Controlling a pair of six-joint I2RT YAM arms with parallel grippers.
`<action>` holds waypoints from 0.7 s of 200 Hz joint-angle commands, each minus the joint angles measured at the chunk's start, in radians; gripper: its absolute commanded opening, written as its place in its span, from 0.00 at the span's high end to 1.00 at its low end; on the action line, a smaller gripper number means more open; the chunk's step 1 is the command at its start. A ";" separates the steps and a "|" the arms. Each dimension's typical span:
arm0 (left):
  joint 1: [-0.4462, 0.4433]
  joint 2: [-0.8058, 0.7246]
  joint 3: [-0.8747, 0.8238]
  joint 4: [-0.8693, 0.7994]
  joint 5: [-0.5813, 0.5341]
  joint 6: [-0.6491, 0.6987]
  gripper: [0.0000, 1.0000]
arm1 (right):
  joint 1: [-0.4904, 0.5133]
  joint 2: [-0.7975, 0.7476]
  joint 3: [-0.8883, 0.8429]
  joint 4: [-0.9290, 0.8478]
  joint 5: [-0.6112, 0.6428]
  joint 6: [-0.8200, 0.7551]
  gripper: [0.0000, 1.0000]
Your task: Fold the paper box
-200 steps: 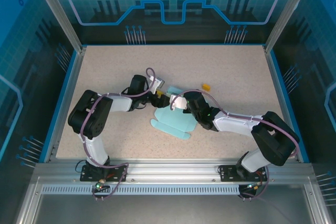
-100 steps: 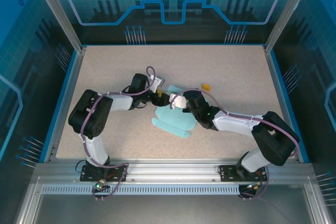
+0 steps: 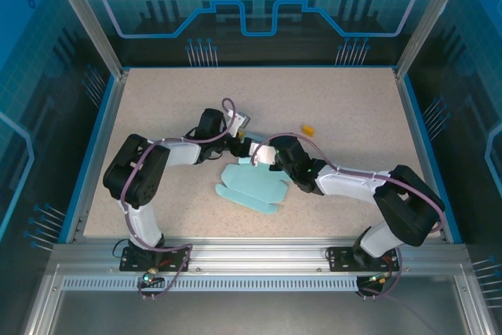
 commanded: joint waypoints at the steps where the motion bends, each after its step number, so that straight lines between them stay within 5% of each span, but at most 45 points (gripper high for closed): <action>1: -0.005 -0.001 0.031 0.039 -0.021 0.018 0.26 | 0.010 0.005 0.021 -0.016 -0.093 0.005 1.00; 61: 0.001 -0.068 -0.051 -0.011 -0.097 0.077 0.23 | -0.019 -0.016 0.014 -0.016 -0.073 -0.004 1.00; 140: 0.012 -0.144 -0.110 -0.032 -0.044 0.064 0.13 | -0.035 -0.026 0.011 -0.016 -0.045 -0.011 1.00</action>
